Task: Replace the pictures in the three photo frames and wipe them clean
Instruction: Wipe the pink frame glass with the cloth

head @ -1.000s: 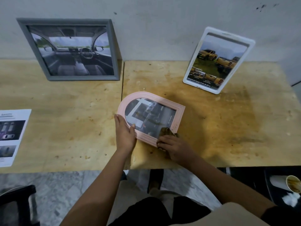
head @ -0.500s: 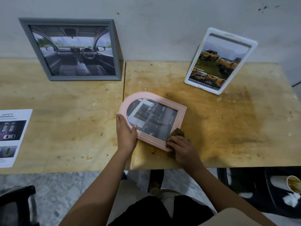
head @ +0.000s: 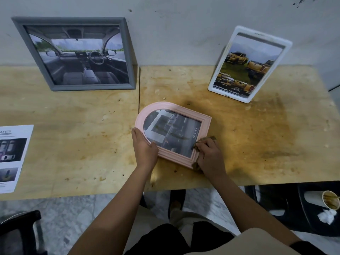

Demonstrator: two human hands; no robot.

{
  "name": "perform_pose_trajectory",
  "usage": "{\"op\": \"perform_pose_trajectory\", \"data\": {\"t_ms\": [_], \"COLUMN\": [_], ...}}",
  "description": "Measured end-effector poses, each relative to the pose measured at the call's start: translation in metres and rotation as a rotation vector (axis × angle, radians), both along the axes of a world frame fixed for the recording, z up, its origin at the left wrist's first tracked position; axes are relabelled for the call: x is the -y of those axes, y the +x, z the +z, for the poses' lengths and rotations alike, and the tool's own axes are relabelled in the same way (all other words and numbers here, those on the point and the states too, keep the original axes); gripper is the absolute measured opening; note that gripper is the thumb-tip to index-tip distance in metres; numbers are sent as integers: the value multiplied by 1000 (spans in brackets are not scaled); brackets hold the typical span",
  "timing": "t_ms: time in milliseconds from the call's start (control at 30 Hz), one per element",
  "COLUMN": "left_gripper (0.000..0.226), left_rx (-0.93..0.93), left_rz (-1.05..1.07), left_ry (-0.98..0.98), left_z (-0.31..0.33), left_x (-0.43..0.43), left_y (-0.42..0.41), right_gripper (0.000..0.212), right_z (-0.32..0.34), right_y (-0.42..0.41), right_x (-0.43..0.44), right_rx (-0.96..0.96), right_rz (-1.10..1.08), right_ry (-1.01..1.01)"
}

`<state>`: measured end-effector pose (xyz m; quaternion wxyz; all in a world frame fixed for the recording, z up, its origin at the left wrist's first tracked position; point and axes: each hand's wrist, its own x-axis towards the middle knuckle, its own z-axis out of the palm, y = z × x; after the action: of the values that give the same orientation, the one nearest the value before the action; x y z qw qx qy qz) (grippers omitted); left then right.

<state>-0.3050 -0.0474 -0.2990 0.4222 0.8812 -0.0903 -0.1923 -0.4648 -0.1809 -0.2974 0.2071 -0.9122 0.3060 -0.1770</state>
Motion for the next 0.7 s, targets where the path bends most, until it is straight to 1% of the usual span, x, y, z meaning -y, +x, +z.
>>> {"op": "perform_pose_trajectory", "data": {"t_ms": [200, 400, 700], "left_gripper": [74, 76, 77], "left_rx": [40, 118, 113], "left_rz": [0, 8, 37], "left_ry": [-31, -1, 8], "left_z": [-4, -6, -3], "left_x": [2, 5, 7], "left_y": [0, -3, -6], "right_gripper": [23, 22, 19], "right_z": [7, 11, 15], "right_y": [14, 25, 43], "right_x": [7, 21, 45], "right_rx": [-44, -59, -100], "right_rz": [-65, -97, -125], "right_ry": [16, 23, 22]}}
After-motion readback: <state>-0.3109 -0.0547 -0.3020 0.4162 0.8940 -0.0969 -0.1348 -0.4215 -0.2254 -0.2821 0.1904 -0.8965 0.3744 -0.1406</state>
